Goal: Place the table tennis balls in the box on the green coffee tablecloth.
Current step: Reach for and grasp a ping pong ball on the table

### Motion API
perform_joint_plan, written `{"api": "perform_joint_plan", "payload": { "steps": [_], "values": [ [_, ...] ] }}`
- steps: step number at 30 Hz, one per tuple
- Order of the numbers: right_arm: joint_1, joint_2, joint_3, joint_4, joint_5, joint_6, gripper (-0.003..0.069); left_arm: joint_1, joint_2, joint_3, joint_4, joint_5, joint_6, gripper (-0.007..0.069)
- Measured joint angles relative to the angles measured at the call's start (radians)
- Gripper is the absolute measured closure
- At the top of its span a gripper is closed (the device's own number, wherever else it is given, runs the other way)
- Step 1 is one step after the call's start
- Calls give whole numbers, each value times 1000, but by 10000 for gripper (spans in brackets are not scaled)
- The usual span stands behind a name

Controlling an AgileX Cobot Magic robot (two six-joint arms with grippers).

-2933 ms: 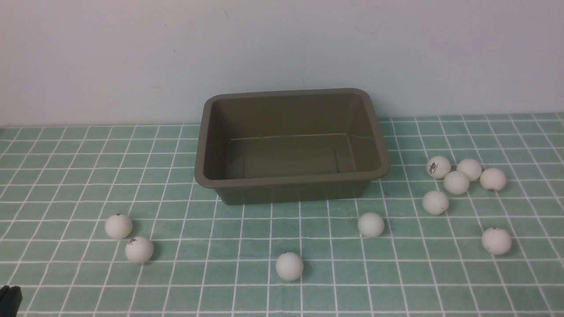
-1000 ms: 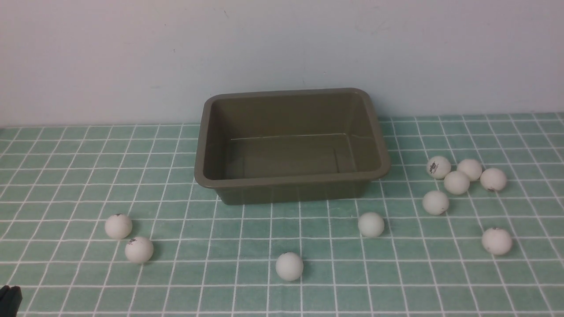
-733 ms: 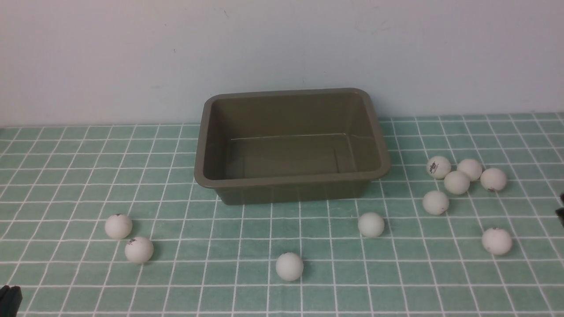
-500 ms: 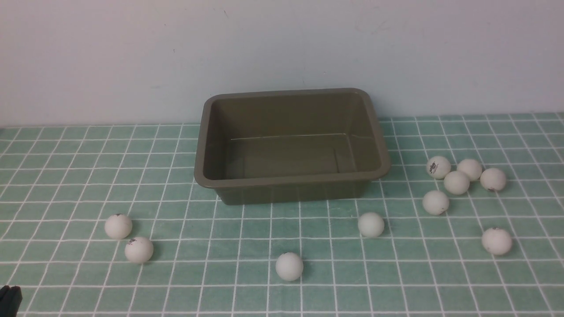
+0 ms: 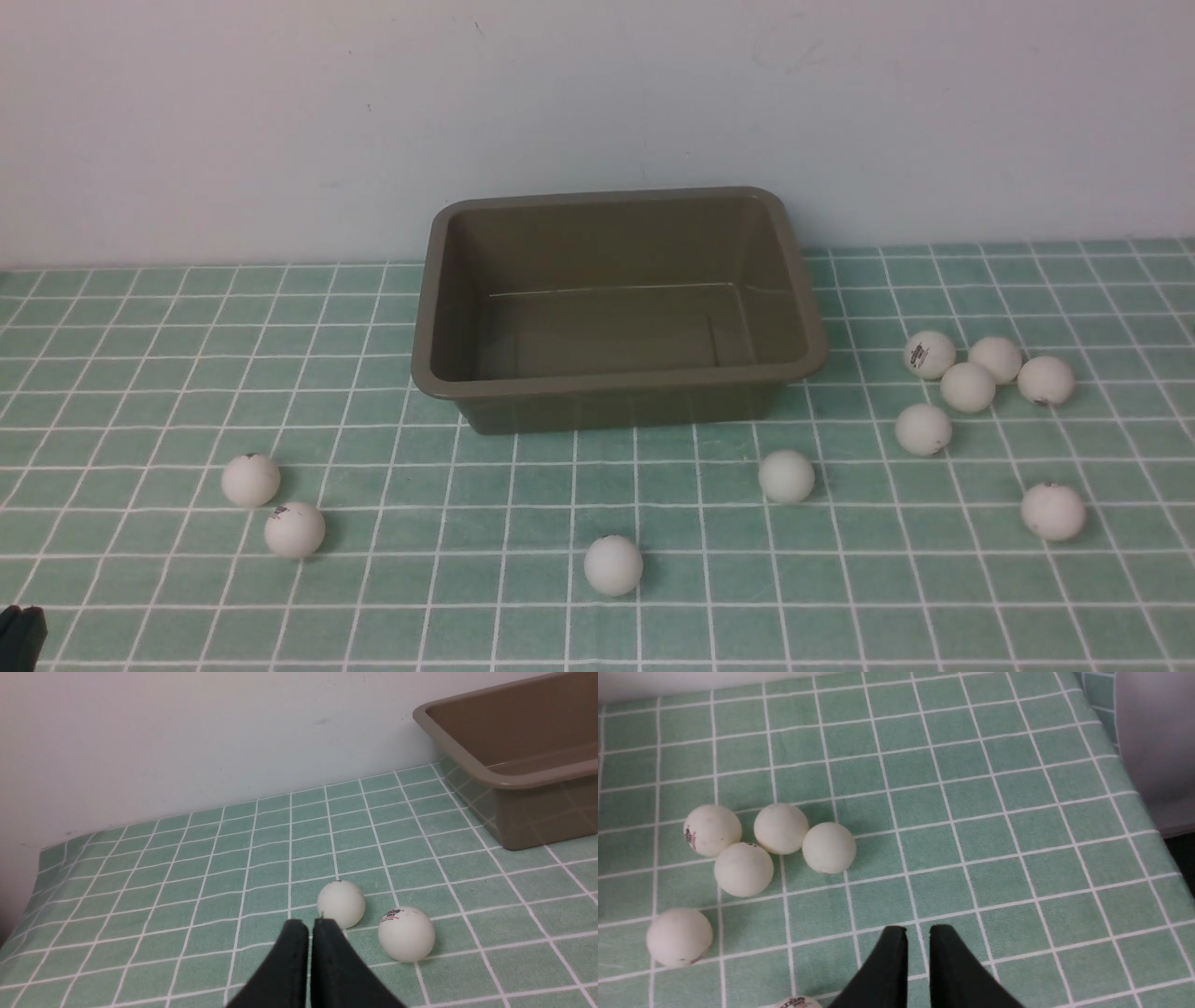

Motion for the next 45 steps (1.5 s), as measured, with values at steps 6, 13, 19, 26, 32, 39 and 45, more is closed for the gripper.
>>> {"api": "perform_joint_plan", "payload": {
  "steps": [6, 13, 19, 26, 32, 39, 45],
  "values": [
    [0, 96, 0, 282, 94, -292, 227, 0, 0, 0, 0, 0, 0, 629],
    [0, 200, 0, 307, 122, -353, 218, 0, 0, 0, 0, 0, 0, 629],
    [0, 249, -16, 307, 121, -368, 218, 0, 0, 0, 0, 0, 0, 629],
    [60, 336, -146, 268, 182, -378, 218, 0, 0, 0, 0, 0, 0, 629],
    [157, 422, -334, 115, 322, -264, 218, 0, 0, 0, 0, 0, 0, 629],
    [178, 492, -397, -84, 468, -107, 218, 0, 0, 0, 0, 0, 0, 629],
    [178, 512, -399, -64, 475, -101, 218, 0, 0, 0, 0, 0, 0, 629]
  ]
}}
